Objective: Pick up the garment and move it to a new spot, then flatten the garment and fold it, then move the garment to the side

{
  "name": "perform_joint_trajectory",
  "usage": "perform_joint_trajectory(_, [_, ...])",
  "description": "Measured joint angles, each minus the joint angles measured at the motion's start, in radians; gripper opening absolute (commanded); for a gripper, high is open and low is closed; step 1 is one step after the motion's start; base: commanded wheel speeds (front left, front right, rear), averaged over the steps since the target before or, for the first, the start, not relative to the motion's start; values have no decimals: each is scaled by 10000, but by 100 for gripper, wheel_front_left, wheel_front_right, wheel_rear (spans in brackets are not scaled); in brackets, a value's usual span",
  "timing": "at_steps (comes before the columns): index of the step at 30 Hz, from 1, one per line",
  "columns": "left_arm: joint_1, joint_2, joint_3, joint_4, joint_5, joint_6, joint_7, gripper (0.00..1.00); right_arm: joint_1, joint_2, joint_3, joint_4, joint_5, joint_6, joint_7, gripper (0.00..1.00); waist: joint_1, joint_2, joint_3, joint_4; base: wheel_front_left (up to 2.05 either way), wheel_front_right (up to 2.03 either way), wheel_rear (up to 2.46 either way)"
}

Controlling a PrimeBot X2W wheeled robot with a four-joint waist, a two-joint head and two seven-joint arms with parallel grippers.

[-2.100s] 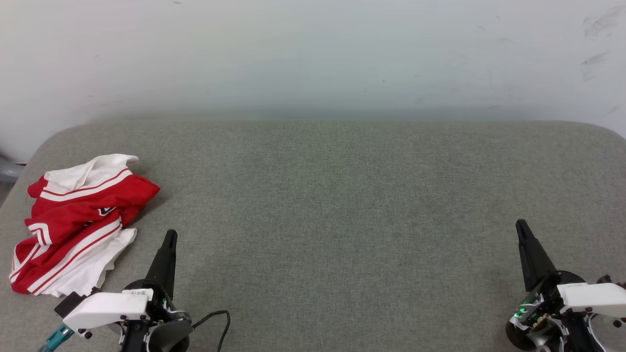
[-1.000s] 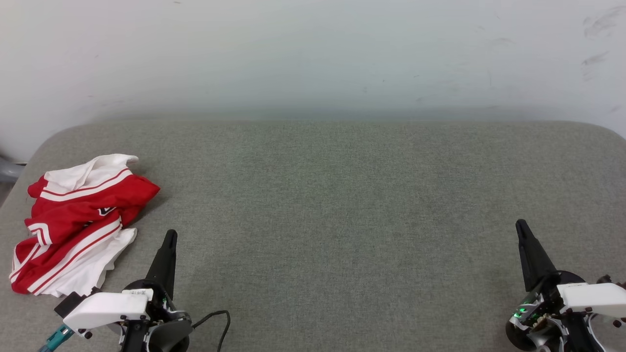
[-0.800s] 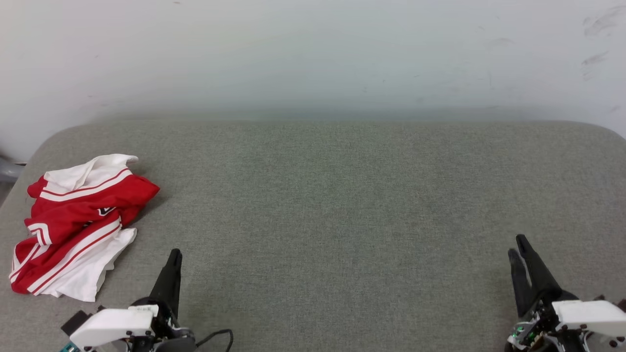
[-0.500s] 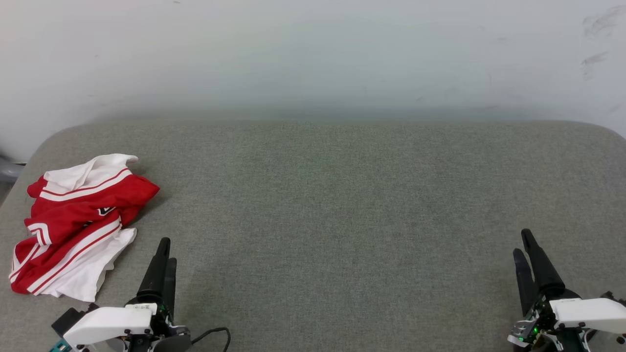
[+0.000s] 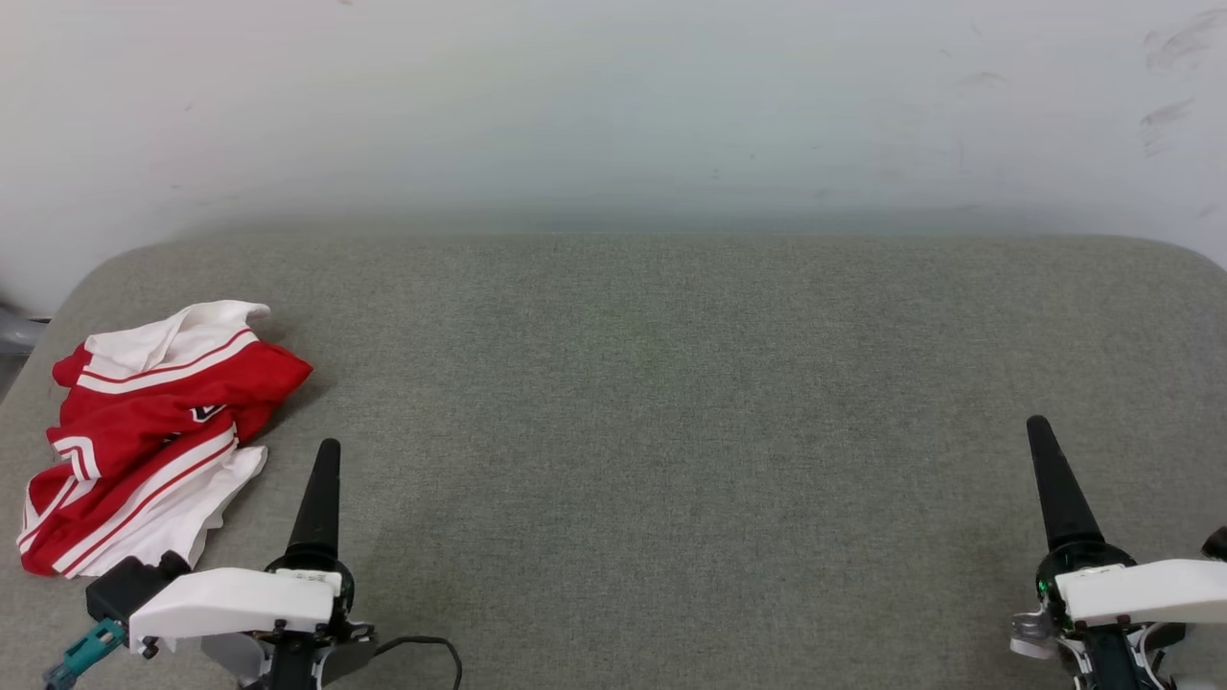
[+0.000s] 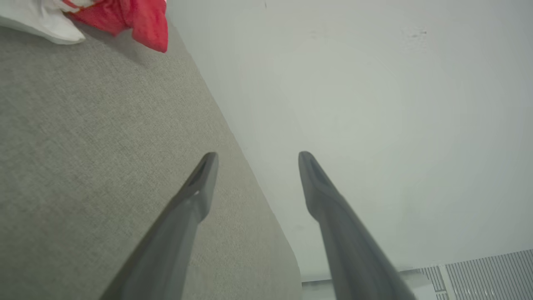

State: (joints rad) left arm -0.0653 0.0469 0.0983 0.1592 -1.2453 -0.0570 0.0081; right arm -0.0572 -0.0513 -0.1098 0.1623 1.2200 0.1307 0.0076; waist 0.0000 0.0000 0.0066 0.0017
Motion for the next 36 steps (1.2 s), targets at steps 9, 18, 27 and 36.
perform_joint_trajectory(9, [2,2,-399,-339,2079,589,-355,100,35,0,326,-581,-2449,0,-339,100,0,0,10,8,0,0,0])
perform_joint_trajectory(18, [23,33,-767,-412,3875,951,-660,100,213,0,516,-677,-4268,0,-652,100,0,0,4,21,0,0,0])
perform_joint_trajectory(27, [67,140,-1124,-428,5152,1275,-961,100,241,0,545,-742,-5637,0,-957,100,0,0,7,38,0,0,0])
perform_joint_trajectory(36, [153,242,-1398,-510,6238,1517,-1227,100,369,0,596,-779,-6834,0,-1227,100,0,0,-6,44,0,0,0])
